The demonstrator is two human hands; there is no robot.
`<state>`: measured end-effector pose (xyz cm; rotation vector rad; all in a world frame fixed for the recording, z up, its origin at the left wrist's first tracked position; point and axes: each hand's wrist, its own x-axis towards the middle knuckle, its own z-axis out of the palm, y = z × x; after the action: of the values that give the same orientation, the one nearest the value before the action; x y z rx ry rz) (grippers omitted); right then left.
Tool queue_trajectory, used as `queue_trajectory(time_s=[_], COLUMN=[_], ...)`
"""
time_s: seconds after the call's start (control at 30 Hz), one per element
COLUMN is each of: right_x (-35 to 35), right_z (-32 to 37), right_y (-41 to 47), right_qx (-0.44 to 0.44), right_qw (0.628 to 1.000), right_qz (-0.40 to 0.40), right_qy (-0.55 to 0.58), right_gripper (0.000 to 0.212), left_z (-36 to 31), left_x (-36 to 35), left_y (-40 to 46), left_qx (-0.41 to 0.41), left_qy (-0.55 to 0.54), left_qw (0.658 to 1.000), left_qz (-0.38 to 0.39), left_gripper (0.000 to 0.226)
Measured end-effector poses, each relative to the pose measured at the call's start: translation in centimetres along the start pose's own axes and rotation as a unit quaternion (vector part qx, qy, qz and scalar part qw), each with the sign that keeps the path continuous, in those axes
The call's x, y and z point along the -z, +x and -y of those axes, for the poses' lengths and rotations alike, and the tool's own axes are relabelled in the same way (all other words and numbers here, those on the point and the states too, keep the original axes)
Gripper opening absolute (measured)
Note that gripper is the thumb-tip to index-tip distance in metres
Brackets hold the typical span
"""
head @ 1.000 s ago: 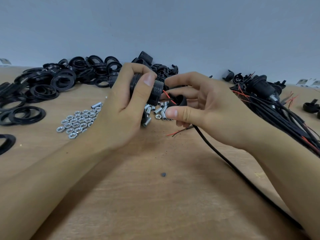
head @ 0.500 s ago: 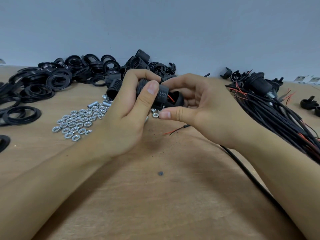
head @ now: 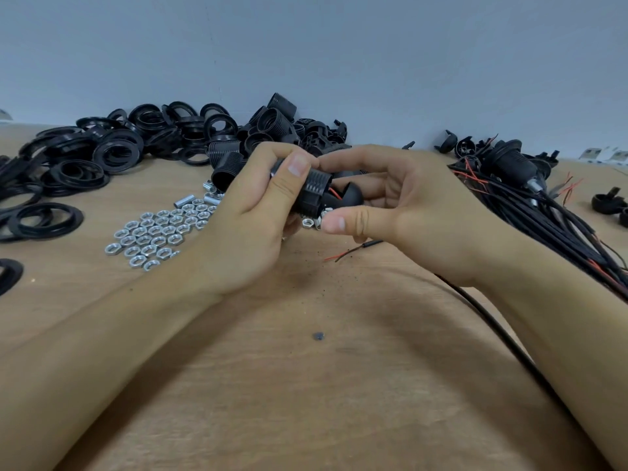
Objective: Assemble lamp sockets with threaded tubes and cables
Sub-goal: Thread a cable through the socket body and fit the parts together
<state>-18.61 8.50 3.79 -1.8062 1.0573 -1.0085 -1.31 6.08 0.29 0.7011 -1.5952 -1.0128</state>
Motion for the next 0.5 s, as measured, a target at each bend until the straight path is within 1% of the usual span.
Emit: queue_trajectory(time_s=[0.1, 0.27, 0.33, 0.4, 0.43, 0.5], right_x=[-0.1, -0.5, -0.7, -0.9, -1.1, -1.2], right_z=[-0.1, -0.1, -0.1, 0.1, 0.2, 0.2], right_y=[-0.1, -0.1, -0.1, -0.2, -0.2, -0.1], right_qx=[-0.001, 0.006, 0.011, 0.011, 0.010, 0.004], right_qw=[1.000, 0.998, 0.998, 0.998, 0.998, 0.998], right_qz=[0.003, -0.007, -0.007, -0.005, -0.006, -0.007], right_qy=[-0.027, -0.058, -0.067, -0.057, -0.055, -0.057], right_gripper=[0.056, 0.062, 0.060, 0.060, 0.063, 0.071], left_z=[0.0, -0.2, -0.1, 0.0, 0.1, -0.1], left_x=[-0.1, 0.0, 0.0, -0.1, -0.1, -0.1], left_y=[-0.1, -0.3, -0.3, -0.5, -0.5, -0.3], left_qx=[-0.007, -0.008, -0.023, -0.049, -0.053, -0.015], left_qy=[0.038, 0.074, 0.108, 0.154, 0.158, 0.084], left_qw=[0.999, 0.997, 0.994, 0.987, 0.986, 0.996], left_qz=[0.011, 0.003, 0.004, 0.012, 0.014, -0.009], left_gripper=[0.024, 0.026, 0.025, 0.019, 0.015, 0.012])
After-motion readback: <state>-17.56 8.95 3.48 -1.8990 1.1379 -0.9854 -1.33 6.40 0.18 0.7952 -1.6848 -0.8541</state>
